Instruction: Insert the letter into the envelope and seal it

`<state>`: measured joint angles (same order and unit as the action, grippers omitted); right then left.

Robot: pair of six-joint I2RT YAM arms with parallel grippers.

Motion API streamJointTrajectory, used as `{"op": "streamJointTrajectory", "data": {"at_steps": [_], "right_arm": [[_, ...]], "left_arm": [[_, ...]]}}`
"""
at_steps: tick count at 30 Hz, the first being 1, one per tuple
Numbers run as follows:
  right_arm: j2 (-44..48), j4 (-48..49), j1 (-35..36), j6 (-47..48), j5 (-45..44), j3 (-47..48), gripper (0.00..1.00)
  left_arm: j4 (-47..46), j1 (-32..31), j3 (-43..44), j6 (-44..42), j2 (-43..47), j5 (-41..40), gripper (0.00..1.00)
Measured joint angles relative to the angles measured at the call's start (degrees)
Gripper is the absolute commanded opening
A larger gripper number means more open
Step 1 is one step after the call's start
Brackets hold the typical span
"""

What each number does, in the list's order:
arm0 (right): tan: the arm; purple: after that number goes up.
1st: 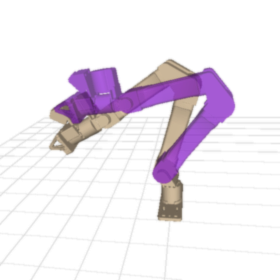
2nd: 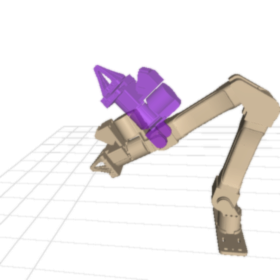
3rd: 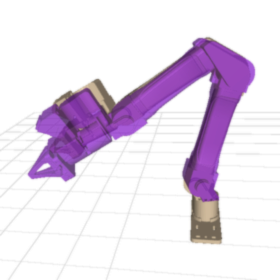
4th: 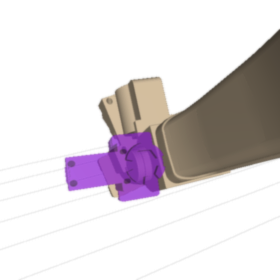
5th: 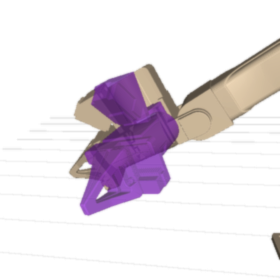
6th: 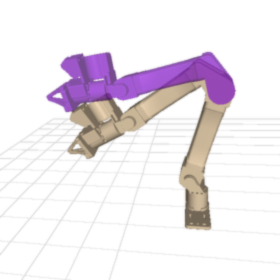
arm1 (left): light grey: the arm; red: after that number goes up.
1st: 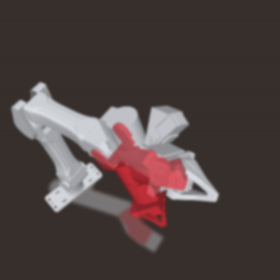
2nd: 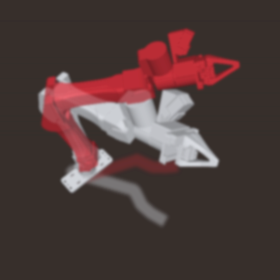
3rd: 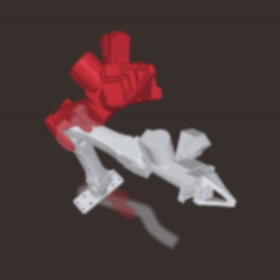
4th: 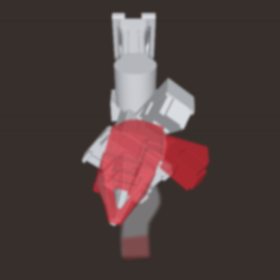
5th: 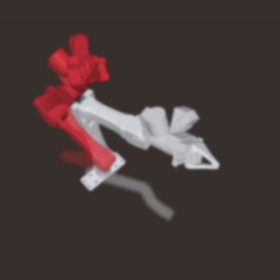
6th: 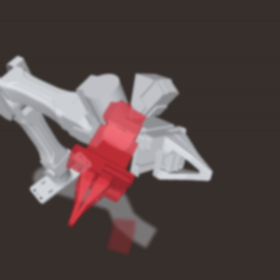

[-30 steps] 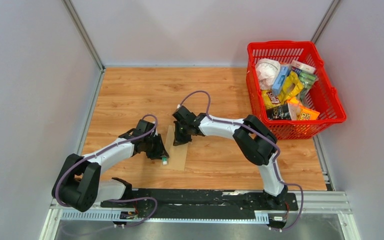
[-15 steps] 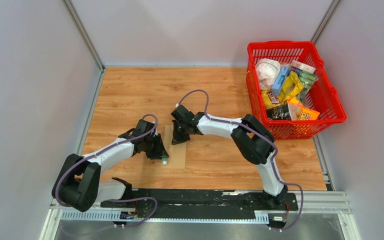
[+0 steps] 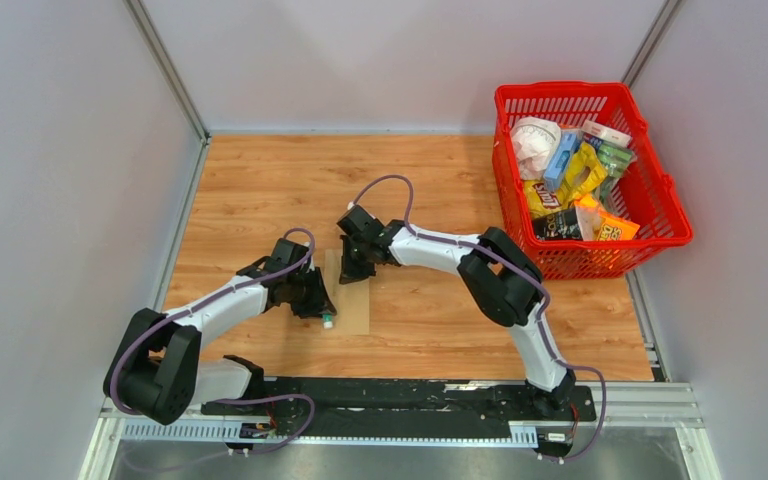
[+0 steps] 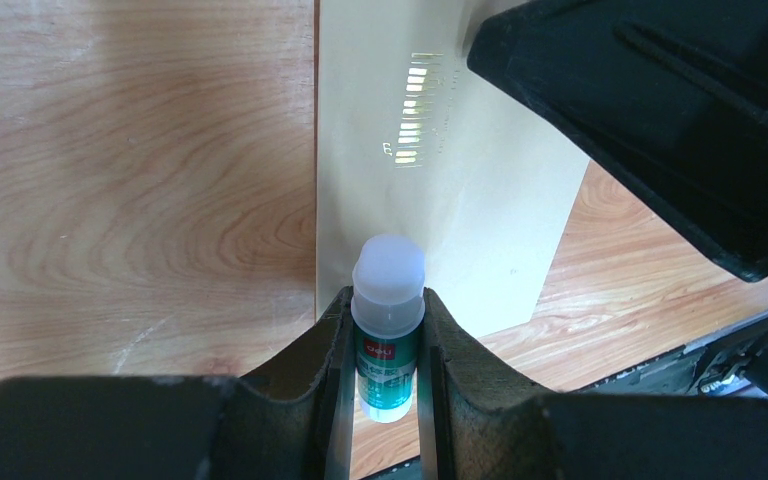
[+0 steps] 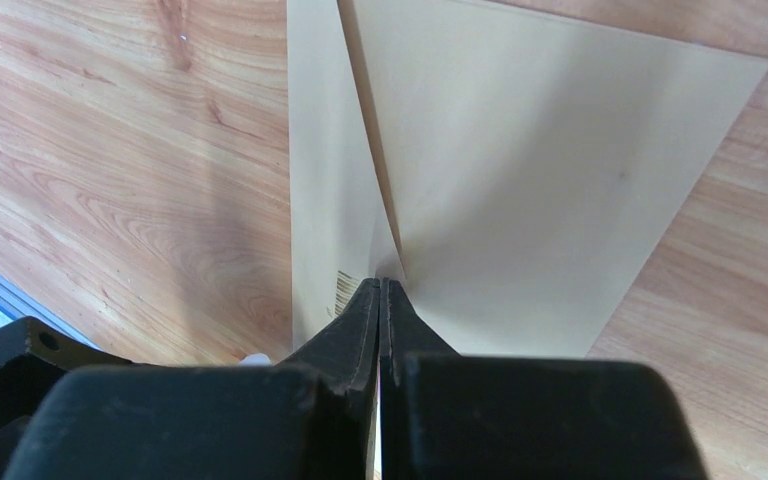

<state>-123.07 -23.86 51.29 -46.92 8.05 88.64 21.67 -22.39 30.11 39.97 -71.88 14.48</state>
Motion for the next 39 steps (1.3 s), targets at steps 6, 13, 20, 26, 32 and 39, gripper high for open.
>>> {"op": "streamJointTrajectory", "data": {"at_steps": [6, 13, 20, 26, 32, 39], "right_arm": [[-0.7, -0.1, 0.0, 0.0, 0.0, 1.0, 0.00], [-2.9, -0.3, 0.0, -0.1, 0.0, 3.8, 0.00], [-3.9, -0.3, -0.1, -0.4, 0.0, 5.2, 0.00], [-4.1, -0.3, -0.4, -0.5, 0.0, 5.7, 0.00], [-4.2, -0.4, -1.1, 1.7, 0.5, 6.6, 0.00], [-4.1, -2.2, -1.4, 5.7, 0.5, 12.5, 0.00]], "left_arm": [[0.0, 0.0, 0.0, 0.0, 0.0, 0.0, 0.00], [0.2, 0.1, 0.0, -0.1, 0.0, 0.0, 0.00], [0.4, 0.2, 0.1, -0.3, 0.2, -0.4, 0.00], [0.4, 0.3, 0.1, -0.4, 0.3, -0.6, 0.00], [2.0, 0.4, 0.7, -0.7, 0.6, -1.7, 0.00], [6.0, 0.5, 6.1, -1.3, 0.6, -2.3, 0.00]]}}
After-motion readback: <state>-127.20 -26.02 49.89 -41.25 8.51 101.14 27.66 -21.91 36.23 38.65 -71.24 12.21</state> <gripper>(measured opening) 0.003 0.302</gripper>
